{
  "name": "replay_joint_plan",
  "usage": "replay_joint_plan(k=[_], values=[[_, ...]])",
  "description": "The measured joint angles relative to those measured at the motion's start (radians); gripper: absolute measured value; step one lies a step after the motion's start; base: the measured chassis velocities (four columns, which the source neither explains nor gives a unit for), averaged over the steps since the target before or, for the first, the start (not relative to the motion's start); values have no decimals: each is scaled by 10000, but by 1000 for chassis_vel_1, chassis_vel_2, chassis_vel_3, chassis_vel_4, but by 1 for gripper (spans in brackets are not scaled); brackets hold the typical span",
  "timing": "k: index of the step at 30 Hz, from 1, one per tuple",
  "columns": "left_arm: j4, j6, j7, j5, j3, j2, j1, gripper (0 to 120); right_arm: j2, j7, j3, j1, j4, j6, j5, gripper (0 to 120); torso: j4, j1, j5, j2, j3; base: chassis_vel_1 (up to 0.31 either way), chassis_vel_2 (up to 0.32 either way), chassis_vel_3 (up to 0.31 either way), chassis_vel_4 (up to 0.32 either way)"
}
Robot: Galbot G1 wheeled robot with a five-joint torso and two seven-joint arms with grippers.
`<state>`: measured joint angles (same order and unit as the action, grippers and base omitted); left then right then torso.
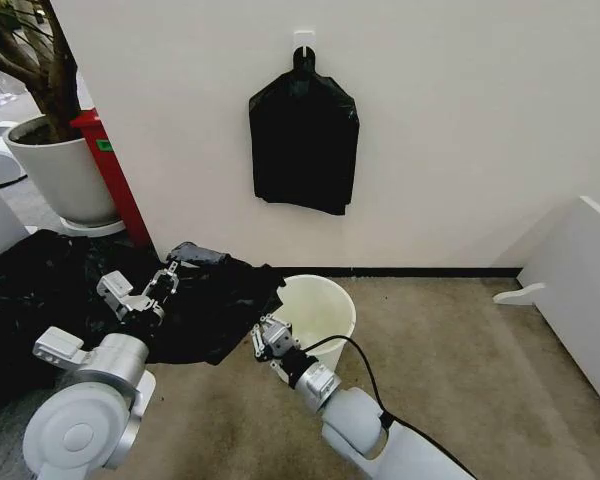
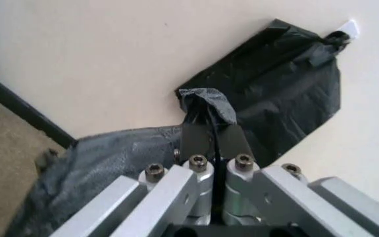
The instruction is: Place the garbage bag over the trash bin.
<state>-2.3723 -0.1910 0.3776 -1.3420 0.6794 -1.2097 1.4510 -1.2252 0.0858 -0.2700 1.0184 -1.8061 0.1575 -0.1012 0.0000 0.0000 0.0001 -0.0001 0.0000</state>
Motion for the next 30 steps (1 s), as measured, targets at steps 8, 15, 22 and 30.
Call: replay_joint_plan(k=[8,15,22,30], values=[[378,132,-46,193,-5,31,-19,0,-190,113,471,40,-177,741,-910,0,0,0,-1,0,0,0,0,0,0],[1006,267,-169,512,-111,35,-98,0,-547,-487,687,-78,-415,2063,-3462,0,0,0,-1,0,0,0,0,0,0],[1464,384,-274,718,-157,68,-189,0,-694,-1619,726,-284,-721,2544,-6745,0,0,0,-1,0,0,0,0,0,0],[1804,606,-369,906,-130,84,-209,0,-728,-4119,796,-403,-857,2946,-9542,0,0,0,-1,0,0,0,0,0,0]])
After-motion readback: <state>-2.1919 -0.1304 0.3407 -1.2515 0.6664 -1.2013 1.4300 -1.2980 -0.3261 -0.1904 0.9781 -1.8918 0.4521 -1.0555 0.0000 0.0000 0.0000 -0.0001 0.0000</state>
